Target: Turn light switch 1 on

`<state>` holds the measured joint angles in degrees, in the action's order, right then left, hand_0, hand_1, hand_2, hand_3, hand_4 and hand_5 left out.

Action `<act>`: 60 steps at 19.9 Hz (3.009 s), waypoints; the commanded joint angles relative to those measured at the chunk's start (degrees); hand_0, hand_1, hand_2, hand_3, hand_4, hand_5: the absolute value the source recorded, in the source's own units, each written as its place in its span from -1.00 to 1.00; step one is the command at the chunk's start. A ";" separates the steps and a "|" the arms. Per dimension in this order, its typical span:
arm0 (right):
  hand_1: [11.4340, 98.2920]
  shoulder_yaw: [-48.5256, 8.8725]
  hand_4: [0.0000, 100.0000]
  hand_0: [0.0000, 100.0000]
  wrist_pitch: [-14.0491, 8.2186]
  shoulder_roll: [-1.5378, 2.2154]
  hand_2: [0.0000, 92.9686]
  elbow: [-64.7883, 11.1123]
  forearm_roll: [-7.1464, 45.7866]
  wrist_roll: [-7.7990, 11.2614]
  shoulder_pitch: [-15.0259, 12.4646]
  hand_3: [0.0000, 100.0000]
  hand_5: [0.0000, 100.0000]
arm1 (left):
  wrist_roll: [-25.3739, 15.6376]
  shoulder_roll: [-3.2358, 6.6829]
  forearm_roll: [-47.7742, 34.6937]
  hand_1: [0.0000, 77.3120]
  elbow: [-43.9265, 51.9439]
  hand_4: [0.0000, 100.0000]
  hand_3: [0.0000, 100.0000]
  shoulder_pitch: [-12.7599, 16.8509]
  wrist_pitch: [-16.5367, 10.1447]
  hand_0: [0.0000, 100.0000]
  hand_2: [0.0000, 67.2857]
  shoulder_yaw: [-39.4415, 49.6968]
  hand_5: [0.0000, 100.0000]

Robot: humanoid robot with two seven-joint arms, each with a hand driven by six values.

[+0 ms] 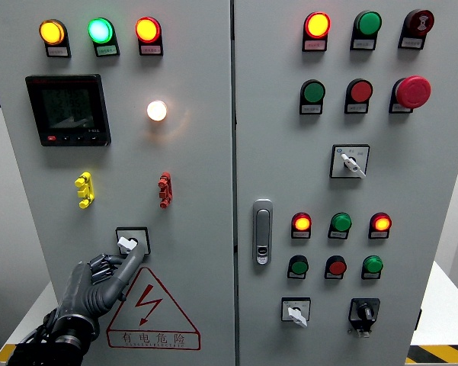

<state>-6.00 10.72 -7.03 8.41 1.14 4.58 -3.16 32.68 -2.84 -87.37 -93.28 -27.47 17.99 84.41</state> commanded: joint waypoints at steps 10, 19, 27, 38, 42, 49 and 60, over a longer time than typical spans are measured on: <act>-0.81 -0.06 -0.61 -1.00 0.00 0.00 -1.00 0.02 0.00 -0.01 0.00 -0.61 -0.79 | -9.29 2.75 5.87 0.37 -1.56 1.00 0.79 9.45 -0.32 -1.00 0.57 -0.20 0.33; -0.81 -0.06 -0.61 -1.00 0.00 0.00 -1.00 -0.06 0.00 -0.01 0.00 -0.61 -0.79 | -19.75 8.65 22.94 0.19 0.02 0.70 0.39 20.60 -7.08 -1.00 0.05 -4.78 0.31; -0.81 0.03 -0.61 -1.00 0.00 0.00 -1.00 0.02 0.00 -0.01 0.00 -0.61 -0.79 | -30.90 9.87 27.60 -0.04 19.59 0.58 0.23 28.43 -8.14 -1.00 -0.13 -14.51 0.32; -0.81 0.03 -0.61 -1.00 0.00 0.00 -1.00 -0.06 0.00 -0.01 0.00 -0.61 -0.79 | -49.37 12.78 56.13 -0.49 57.38 0.45 0.06 24.58 -10.06 -1.00 -0.20 -47.02 0.27; -0.81 -0.06 -0.61 -1.00 0.00 0.00 -1.00 0.03 0.00 -0.01 0.00 -0.61 -0.79 | -49.29 9.01 67.13 -0.56 71.70 0.38 -0.03 22.55 -20.16 -1.00 -0.20 -55.56 0.25; -0.81 -0.06 -0.61 -1.00 0.00 0.00 -1.00 0.03 0.00 -0.01 0.00 -0.61 -0.79 | -45.44 3.72 71.37 -0.62 87.12 -0.05 -0.61 22.64 -30.64 -1.00 -0.35 -63.92 -0.27; -0.81 -0.06 -0.61 -1.00 0.00 0.00 -1.00 -0.06 0.00 -0.01 0.00 -0.61 -0.79 | -36.46 3.64 71.46 -0.83 89.59 -0.96 -1.00 23.25 -30.73 -1.00 -0.89 -67.00 -0.79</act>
<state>-6.01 10.72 -7.03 8.43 1.14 4.57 -3.16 -4.03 0.79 -15.89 -3.71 -4.29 -12.76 18.18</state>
